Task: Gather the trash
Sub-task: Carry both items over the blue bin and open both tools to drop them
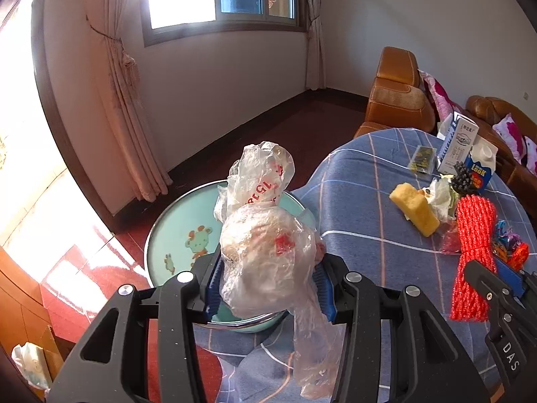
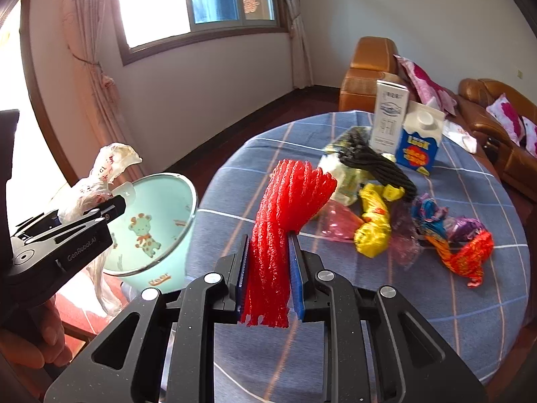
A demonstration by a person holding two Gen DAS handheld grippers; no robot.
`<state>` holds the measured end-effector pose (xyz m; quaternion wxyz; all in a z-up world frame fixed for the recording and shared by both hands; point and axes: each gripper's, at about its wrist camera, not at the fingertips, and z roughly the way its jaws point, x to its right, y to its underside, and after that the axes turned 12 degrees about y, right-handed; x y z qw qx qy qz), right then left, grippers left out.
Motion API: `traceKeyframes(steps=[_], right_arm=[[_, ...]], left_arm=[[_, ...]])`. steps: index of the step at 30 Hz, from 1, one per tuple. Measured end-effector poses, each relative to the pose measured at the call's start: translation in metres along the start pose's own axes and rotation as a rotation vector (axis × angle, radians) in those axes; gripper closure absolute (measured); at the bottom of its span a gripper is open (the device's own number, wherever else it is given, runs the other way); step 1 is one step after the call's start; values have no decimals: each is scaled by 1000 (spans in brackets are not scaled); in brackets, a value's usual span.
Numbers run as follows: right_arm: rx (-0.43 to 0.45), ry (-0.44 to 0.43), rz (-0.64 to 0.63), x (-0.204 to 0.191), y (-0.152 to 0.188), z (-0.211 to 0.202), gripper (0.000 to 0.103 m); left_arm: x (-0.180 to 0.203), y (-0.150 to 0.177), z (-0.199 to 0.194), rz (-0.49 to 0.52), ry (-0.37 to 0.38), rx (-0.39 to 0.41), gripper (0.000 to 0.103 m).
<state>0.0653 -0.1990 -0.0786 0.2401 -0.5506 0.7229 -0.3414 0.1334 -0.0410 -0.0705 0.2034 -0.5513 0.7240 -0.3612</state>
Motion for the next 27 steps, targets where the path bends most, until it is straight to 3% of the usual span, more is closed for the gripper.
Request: traceKeyframes(steps=[17, 27], right_arm=[[8, -120, -115, -82, -21, 16, 81], [-23, -169, -156, -124, -30, 45, 81]], left_arm=[[-84, -4, -3, -120, -74, 17, 58], [-106, -3, 13, -162, -57, -9, 58]])
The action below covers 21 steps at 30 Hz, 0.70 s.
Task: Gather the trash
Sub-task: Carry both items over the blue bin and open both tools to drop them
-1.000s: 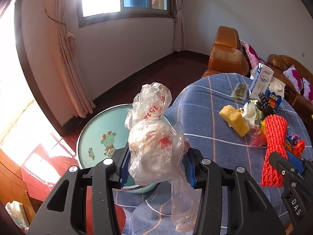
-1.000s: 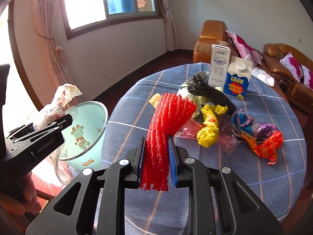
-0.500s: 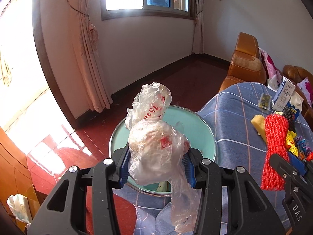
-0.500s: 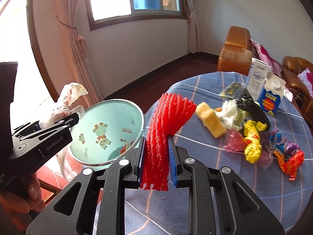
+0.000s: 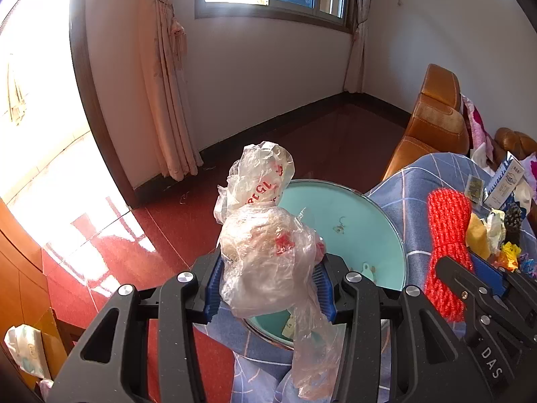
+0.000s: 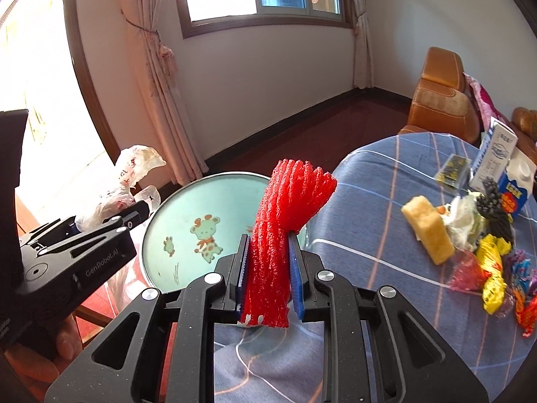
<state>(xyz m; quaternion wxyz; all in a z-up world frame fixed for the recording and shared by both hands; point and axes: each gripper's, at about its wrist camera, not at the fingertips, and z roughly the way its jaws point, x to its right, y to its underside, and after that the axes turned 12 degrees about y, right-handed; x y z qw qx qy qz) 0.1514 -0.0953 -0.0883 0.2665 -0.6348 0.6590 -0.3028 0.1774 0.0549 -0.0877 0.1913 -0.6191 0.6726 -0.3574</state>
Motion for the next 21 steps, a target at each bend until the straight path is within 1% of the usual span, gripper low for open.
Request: traceKeyframes(steps=[13, 17, 19, 20, 21], right_arm=[[-162, -60, -7, -16, -2, 67, 81], [-190, -72, -9, -18, -4, 80, 80], [-207, -88, -13, -20, -4, 87, 79], [-215, -94, -13, -20, -4, 89, 76], [-224, -101, -10, -21, -5, 92, 72]], left_arm=[[-8, 5, 44, -18, 7, -85, 58], [-10, 4, 55, -21, 5, -105, 58], [-11, 6, 60, -20, 6, -115, 58], [-12, 6, 62, -20, 7, -120, 58], [-13, 6, 64, -20, 7, -124, 58]])
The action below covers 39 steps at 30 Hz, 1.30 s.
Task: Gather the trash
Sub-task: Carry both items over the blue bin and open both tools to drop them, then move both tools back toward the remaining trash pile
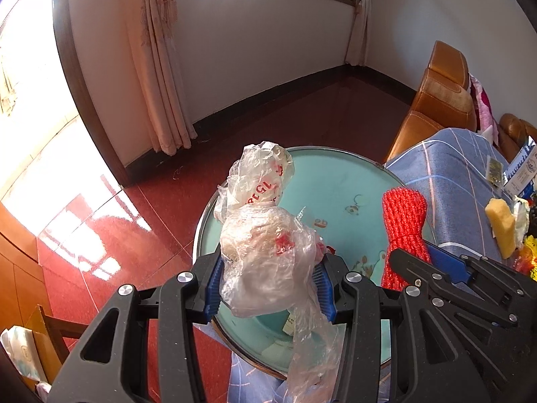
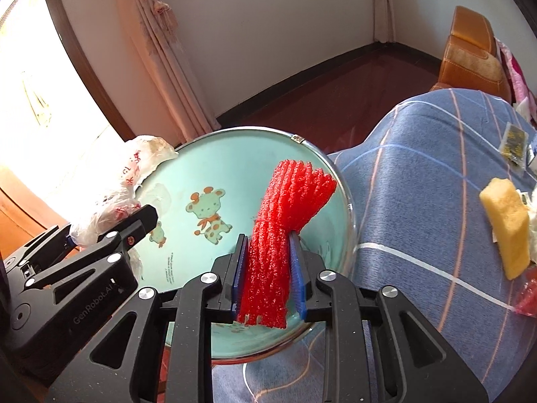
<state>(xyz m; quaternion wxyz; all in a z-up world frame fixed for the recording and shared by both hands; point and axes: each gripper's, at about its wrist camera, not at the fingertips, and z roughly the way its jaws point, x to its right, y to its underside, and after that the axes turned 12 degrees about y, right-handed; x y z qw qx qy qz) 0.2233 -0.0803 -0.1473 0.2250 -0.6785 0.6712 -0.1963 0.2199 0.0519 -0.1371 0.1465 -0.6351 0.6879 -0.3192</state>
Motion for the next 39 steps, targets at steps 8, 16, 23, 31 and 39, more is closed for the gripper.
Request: traceKeyframes(steps=[8, 16, 23, 31, 39], right_arm=[[-7, -18, 34, 7, -1, -1, 64], [66, 25, 89, 24, 3, -33, 64], [117, 85, 127, 39, 11, -46, 54], [205, 202, 195, 64, 27, -74, 26], [284, 257, 215, 80, 42, -104, 14]], left_arm=[[-4, 0, 11, -13, 0, -29, 56], [2, 1, 13, -3, -16, -44, 55], [9, 2, 0, 15, -56, -26, 36], [21, 5, -28, 31, -105, 35, 20], [39, 12, -48, 61, -110, 66, 15]])
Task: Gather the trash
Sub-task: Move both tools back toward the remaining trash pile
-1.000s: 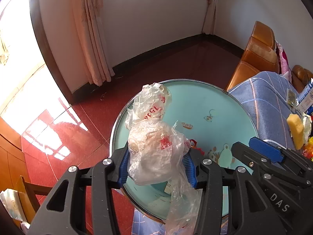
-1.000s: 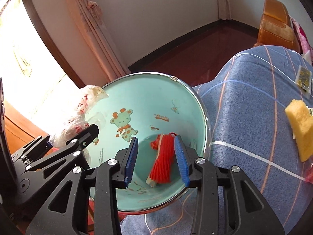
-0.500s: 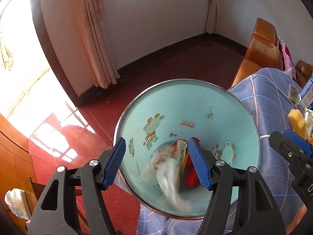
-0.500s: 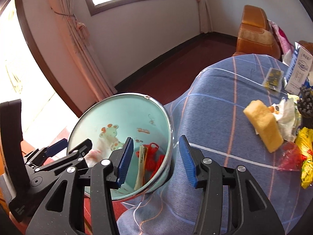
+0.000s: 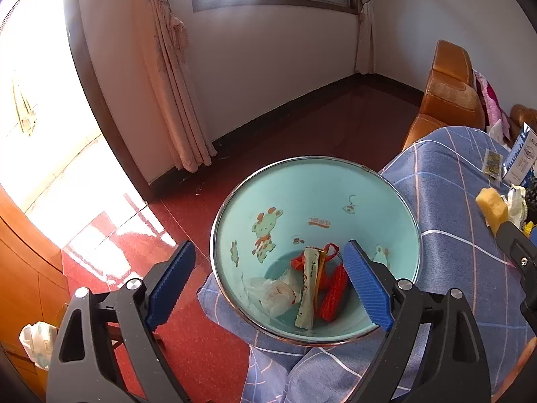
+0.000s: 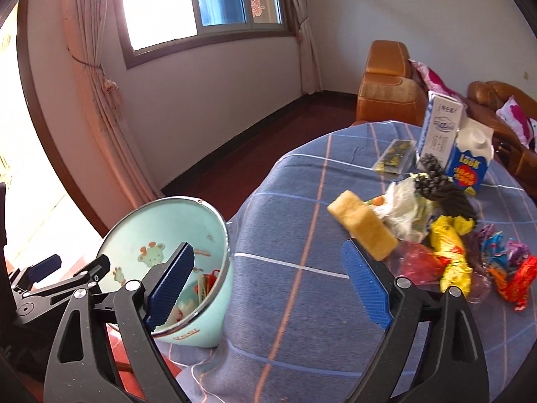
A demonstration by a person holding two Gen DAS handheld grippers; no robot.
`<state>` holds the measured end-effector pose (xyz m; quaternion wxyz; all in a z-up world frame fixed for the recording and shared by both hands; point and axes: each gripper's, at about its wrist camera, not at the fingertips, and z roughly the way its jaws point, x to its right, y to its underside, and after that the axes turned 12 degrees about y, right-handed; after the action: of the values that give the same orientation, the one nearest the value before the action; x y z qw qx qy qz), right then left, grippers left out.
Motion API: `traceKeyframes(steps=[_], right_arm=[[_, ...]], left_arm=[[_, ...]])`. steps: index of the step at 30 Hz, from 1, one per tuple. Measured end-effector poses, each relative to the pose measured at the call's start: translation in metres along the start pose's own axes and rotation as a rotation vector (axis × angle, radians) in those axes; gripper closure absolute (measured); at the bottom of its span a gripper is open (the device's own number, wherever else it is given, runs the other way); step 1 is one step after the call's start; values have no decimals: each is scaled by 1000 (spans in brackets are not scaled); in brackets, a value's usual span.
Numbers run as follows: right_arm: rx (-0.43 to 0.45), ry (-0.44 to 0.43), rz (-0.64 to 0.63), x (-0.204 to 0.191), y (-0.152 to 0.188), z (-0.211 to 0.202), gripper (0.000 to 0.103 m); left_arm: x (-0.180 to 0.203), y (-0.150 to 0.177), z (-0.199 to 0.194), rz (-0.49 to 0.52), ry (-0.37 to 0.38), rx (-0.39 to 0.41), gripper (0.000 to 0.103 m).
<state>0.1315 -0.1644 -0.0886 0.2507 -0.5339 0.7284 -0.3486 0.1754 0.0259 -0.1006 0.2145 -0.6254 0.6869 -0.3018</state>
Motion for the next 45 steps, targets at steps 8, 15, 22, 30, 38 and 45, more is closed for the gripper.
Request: traceKeyframes(steps=[8, 15, 22, 30, 38, 45], right_arm=[[-10, 65, 43, 32, 7, -11, 14], [11, 130, 57, 64, 14, -26, 14], [-2, 157, 111, 100, 23, -34, 14], [-1, 212, 183, 142, 38, -46, 14], [9, 264, 222, 182, 53, -60, 14], [-34, 341, 278, 230, 75, -57, 14]], left_arm=[[22, 8, -21, 40, 18, 23, 14], [50, 13, -36, 93, 45, 45, 10], [80, 20, -47, 130, 78, 55, 6], [114, 30, -55, 186, 92, 53, 6], [143, 38, -60, 230, 144, 48, 6], [168, 53, -53, 286, 204, 17, 6]])
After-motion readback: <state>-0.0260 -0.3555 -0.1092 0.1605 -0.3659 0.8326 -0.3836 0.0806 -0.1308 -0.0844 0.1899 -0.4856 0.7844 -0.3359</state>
